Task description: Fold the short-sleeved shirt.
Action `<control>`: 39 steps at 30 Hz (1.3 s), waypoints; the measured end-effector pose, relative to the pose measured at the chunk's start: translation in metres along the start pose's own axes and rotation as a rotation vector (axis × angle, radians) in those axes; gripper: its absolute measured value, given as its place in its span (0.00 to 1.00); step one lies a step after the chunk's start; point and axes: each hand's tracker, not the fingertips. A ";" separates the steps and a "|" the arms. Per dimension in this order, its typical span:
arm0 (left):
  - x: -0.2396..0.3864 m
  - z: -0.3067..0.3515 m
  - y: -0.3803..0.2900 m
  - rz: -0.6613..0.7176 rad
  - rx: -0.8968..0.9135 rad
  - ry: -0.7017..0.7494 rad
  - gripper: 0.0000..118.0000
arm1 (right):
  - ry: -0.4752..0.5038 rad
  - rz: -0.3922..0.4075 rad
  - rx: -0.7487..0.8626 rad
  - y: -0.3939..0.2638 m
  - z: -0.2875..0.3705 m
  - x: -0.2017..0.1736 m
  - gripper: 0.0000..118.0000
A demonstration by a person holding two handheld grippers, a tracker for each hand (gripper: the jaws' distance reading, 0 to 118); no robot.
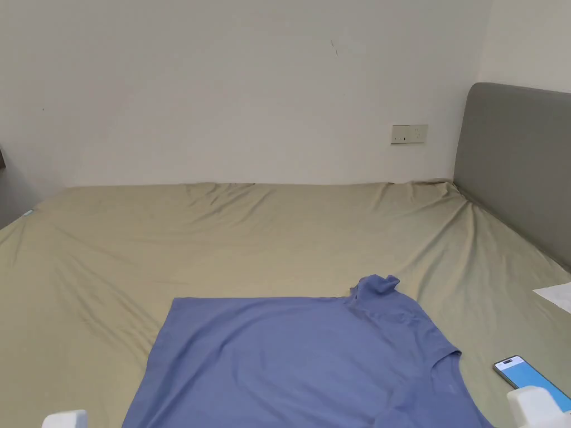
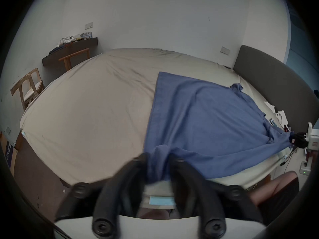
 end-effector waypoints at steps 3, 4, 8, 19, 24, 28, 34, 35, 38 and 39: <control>0.016 0.051 -0.006 -0.084 0.157 0.038 0.94 | 0.014 -0.146 0.178 -0.006 0.051 -0.001 0.89; 0.020 0.069 -0.011 -0.094 0.204 0.038 0.93 | 0.016 -0.171 0.229 -0.011 0.067 -0.005 0.90; 0.041 0.136 -0.049 -0.095 0.354 0.057 0.89 | 0.070 -0.209 0.389 -0.045 0.135 -0.039 0.89; 0.029 0.086 -0.074 0.018 0.130 0.024 0.00 | 0.181 -0.133 0.288 -0.064 0.131 -0.108 0.01; 0.004 0.004 -0.038 -0.018 0.058 0.083 0.13 | 0.263 -0.169 0.299 -0.046 0.127 -0.120 0.01; -0.015 -0.054 -0.022 0.054 -0.079 0.125 0.86 | 0.284 -0.146 0.304 -0.040 0.126 -0.125 0.01; -0.002 -0.082 -0.040 -0.009 -0.150 0.104 0.42 | 0.270 -0.182 0.287 -0.041 0.121 -0.119 0.01; 0.001 -0.079 -0.042 -0.029 -0.124 0.114 0.18 | 0.271 -0.188 0.280 -0.042 0.119 -0.117 0.01; -0.001 -0.069 -0.042 -0.017 -0.091 0.103 0.13 | 0.260 -0.208 0.264 -0.042 0.112 -0.110 0.01; -0.002 -0.063 -0.041 -0.007 -0.062 0.084 0.13 | 0.252 -0.207 0.255 -0.042 0.108 -0.107 0.01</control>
